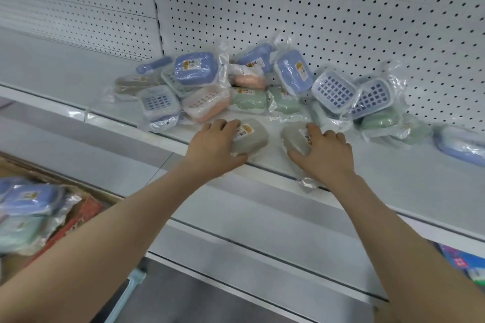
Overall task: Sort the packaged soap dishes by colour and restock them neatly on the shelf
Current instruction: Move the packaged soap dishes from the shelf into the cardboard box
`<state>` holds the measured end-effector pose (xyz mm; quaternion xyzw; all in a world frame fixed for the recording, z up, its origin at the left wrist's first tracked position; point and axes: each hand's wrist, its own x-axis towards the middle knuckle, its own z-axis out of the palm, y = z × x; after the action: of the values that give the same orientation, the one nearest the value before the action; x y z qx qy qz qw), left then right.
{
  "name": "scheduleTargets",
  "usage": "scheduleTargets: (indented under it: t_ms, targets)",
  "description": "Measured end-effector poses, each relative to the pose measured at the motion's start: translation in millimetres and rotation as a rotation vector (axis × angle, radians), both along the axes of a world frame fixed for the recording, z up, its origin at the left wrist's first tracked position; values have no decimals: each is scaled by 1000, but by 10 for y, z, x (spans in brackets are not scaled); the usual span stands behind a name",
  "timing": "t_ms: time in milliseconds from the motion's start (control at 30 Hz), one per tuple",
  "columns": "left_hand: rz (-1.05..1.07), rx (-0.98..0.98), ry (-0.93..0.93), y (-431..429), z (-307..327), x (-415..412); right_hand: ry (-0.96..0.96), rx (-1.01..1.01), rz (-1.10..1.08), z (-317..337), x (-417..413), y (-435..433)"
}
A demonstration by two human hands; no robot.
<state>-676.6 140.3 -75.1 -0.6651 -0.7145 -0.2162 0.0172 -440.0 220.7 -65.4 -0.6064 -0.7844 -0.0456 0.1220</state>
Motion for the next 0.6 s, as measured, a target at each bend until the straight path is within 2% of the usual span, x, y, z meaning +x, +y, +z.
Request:
scheduleTargets:
  t_ms: [300,433,600]
  targets:
    - [105,186,-78,-1060,-121,-735,60,115,167,-97,-704,-894]
    - [205,174,-128,-1639,-254,-1348,76,128,258,-150,-1383,-1280]
    - [312,116,-155,-2514,-514,-2350,100,51,372,-408,-2529,-1896]
